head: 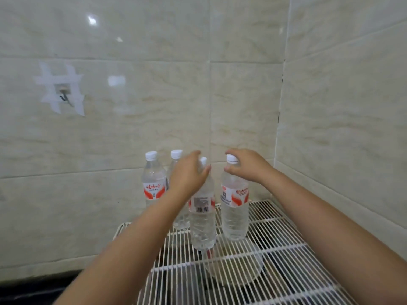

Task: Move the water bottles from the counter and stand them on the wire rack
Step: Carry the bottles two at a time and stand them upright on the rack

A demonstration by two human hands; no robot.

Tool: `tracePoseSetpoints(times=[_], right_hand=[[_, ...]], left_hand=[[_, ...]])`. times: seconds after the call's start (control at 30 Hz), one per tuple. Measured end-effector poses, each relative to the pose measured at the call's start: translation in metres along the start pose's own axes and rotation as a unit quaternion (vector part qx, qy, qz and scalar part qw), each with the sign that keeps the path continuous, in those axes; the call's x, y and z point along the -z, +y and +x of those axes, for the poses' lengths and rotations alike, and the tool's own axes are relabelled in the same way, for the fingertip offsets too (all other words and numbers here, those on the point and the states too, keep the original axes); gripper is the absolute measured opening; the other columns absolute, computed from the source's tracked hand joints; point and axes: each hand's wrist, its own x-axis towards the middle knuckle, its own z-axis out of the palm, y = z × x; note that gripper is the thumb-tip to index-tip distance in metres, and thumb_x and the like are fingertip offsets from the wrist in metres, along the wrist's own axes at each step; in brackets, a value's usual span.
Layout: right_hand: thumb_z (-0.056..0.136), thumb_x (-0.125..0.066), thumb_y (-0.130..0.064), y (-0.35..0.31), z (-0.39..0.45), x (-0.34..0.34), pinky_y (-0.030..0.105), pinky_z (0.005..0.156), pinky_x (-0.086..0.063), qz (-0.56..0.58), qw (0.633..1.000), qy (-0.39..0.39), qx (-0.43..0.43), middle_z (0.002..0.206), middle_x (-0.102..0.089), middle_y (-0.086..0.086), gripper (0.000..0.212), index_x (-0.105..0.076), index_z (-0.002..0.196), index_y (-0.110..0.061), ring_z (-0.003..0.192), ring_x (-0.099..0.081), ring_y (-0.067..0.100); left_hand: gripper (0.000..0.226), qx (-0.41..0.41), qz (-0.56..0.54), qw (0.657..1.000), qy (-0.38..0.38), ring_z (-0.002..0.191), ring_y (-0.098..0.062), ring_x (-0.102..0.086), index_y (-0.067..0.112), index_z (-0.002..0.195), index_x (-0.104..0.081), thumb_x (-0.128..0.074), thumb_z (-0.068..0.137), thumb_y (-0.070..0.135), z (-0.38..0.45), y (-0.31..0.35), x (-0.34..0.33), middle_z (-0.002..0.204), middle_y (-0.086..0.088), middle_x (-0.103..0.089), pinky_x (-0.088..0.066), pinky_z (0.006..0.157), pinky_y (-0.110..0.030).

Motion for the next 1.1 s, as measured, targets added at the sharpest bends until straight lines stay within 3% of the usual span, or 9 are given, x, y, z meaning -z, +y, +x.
tracePoseSetpoints(times=[0.07,0.2,0.47,0.67,0.8,0.9,0.93,1.0,1.1], right_hand=[[0.086,-0.059,-0.029,-0.002,0.008,0.0,0.032,0.086,-0.042,-0.031,1.0,-0.002,-0.005,0.124,-0.058,0.011,0.04,-0.054,0.121,-0.012,0.113,-0.053,0.028],[0.085,-0.059,-0.029,0.0,0.02,-0.003,0.032,0.078,-0.043,-0.027,0.999,0.025,-0.025,0.115,-0.063,0.012,0.033,-0.058,0.112,-0.01,0.104,-0.057,0.028],[0.087,-0.058,-0.026,0.013,0.044,-0.009,0.031,0.089,-0.044,-0.02,1.0,-0.006,-0.022,0.125,-0.059,0.011,0.039,-0.053,0.124,-0.013,0.114,-0.054,0.028],[0.089,-0.05,-0.006,0.021,0.06,-0.002,0.029,0.099,-0.039,0.042,0.995,-0.095,0.0,0.139,-0.048,0.007,0.042,-0.049,0.13,-0.016,0.124,-0.048,0.025],[0.091,-0.052,-0.023,0.008,0.07,-0.006,0.03,0.104,-0.036,0.007,0.993,-0.115,0.001,0.142,-0.047,0.006,0.04,-0.049,0.131,-0.016,0.129,-0.044,0.022],[0.089,-0.053,-0.041,0.003,0.073,-0.015,0.03,0.078,-0.047,-0.059,0.996,-0.052,-0.05,0.114,-0.062,0.01,0.036,-0.061,0.107,-0.011,0.105,-0.056,0.025],[0.087,-0.054,-0.043,0.002,0.074,-0.016,0.027,0.062,-0.044,-0.083,0.994,-0.037,-0.067,0.098,-0.06,0.01,0.034,-0.06,0.095,-0.01,0.091,-0.055,0.024],[0.087,-0.056,-0.04,0.001,0.074,-0.017,0.027,0.054,-0.034,-0.088,0.993,-0.023,-0.077,0.088,-0.056,0.008,0.032,-0.058,0.086,-0.008,0.082,-0.051,0.023],[0.087,-0.057,-0.029,0.007,0.074,-0.011,0.03,0.078,-0.047,-0.044,0.997,-0.041,-0.045,0.113,-0.064,0.014,0.033,-0.062,0.106,-0.003,0.105,-0.057,0.028]], left_hand=[[0.047,-0.018,0.023,0.998,-0.053,0.121,-0.027,-0.05,0.01,0.133,-0.043,-0.052,0.092,0.032,0.009,0.003,0.004,0.131,-0.012,-0.055,-0.041,0.093,-0.033],[0.04,-0.025,0.047,0.998,-0.039,0.113,-0.028,-0.054,0.008,0.125,-0.049,-0.05,0.093,0.032,0.02,0.01,0.0,0.121,-0.012,-0.061,-0.041,0.082,-0.032],[0.031,0.021,0.062,0.997,-0.049,0.107,-0.033,-0.055,0.0,0.109,-0.053,-0.051,0.093,0.027,0.055,0.004,-0.016,0.113,-0.018,-0.063,-0.042,0.083,-0.037],[0.032,0.04,0.109,0.991,-0.064,0.106,-0.03,-0.057,0.0,0.108,-0.055,-0.049,0.094,0.029,0.07,-0.001,-0.017,0.113,-0.015,-0.062,-0.044,0.083,-0.035],[0.033,0.033,0.155,0.984,-0.08,0.108,-0.028,-0.057,0.001,0.109,-0.057,-0.052,0.093,0.03,0.077,0.001,-0.017,0.114,-0.015,-0.063,-0.044,0.087,-0.033],[0.034,0.033,0.17,0.98,-0.093,0.108,-0.027,-0.058,0.001,0.108,-0.058,-0.054,0.091,0.03,0.081,-0.001,-0.014,0.114,-0.014,-0.063,-0.044,0.088,-0.032],[0.033,0.034,0.163,0.981,-0.099,0.107,-0.027,-0.058,0.001,0.106,-0.059,-0.055,0.091,0.03,0.083,-0.002,-0.013,0.112,-0.014,-0.063,-0.045,0.088,-0.032],[0.028,0.024,0.143,0.983,-0.109,0.108,-0.028,-0.058,0.002,0.101,-0.06,-0.058,0.089,0.028,0.086,-0.004,-0.01,0.102,-0.014,-0.061,-0.045,0.087,-0.032],[0.04,-0.006,0.138,0.982,-0.128,0.119,-0.026,-0.052,0.002,0.118,-0.057,-0.062,0.086,0.024,0.09,-0.005,-0.002,0.115,-0.012,-0.058,-0.042,0.097,-0.031]])
